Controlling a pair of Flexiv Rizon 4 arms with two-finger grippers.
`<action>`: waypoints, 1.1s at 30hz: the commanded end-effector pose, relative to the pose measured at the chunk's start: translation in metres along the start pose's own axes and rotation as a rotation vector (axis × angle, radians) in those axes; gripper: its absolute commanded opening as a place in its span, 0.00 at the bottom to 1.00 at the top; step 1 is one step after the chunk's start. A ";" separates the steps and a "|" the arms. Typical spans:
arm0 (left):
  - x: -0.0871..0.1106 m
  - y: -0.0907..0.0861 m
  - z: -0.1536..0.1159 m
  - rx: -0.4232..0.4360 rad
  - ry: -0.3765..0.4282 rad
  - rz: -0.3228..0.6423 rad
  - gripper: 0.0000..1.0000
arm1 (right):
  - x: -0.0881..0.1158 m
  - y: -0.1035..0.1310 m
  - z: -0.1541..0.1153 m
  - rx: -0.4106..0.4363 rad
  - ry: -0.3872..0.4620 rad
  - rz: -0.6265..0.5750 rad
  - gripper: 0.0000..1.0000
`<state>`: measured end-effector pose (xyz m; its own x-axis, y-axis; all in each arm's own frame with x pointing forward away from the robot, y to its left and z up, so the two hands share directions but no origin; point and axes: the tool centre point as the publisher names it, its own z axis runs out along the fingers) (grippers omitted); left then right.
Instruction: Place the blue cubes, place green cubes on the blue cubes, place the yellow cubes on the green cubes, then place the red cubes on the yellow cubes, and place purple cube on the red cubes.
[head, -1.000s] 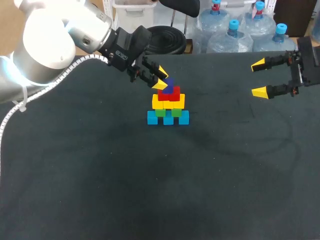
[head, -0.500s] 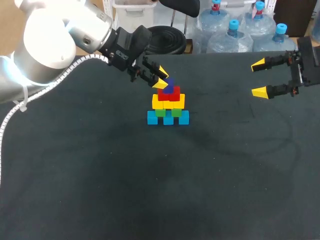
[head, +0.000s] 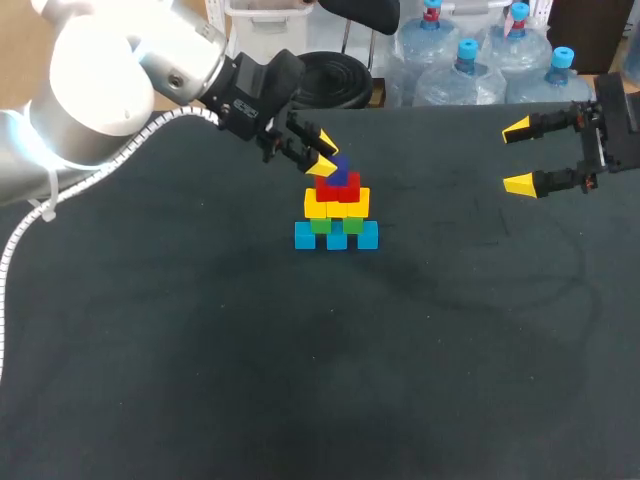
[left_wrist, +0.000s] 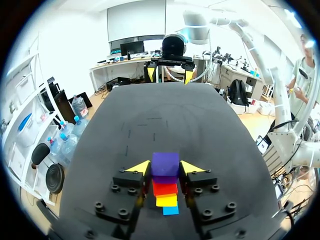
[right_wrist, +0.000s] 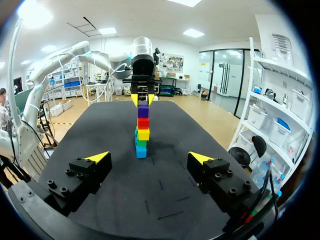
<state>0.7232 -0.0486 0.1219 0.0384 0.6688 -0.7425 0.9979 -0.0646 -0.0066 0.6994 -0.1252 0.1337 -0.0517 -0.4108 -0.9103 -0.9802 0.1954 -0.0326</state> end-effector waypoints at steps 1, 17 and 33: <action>0.000 0.002 -0.002 0.004 0.004 -0.001 0.39 | 0.000 0.000 0.001 0.001 -0.001 -0.001 1.00; -0.008 0.000 -0.050 -0.120 -0.002 -0.021 1.00 | 0.000 0.000 0.001 0.001 -0.001 -0.001 1.00; 0.017 -0.015 -0.106 -0.352 -0.049 -0.185 1.00 | 0.000 0.000 0.001 0.001 -0.001 -0.001 1.00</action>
<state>0.7311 0.0334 0.1761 -0.1431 0.6150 -0.7754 0.9674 0.2522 0.0214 0.6994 -0.1252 0.1338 -0.0517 -0.4108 -0.9103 -0.9802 0.1954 -0.0325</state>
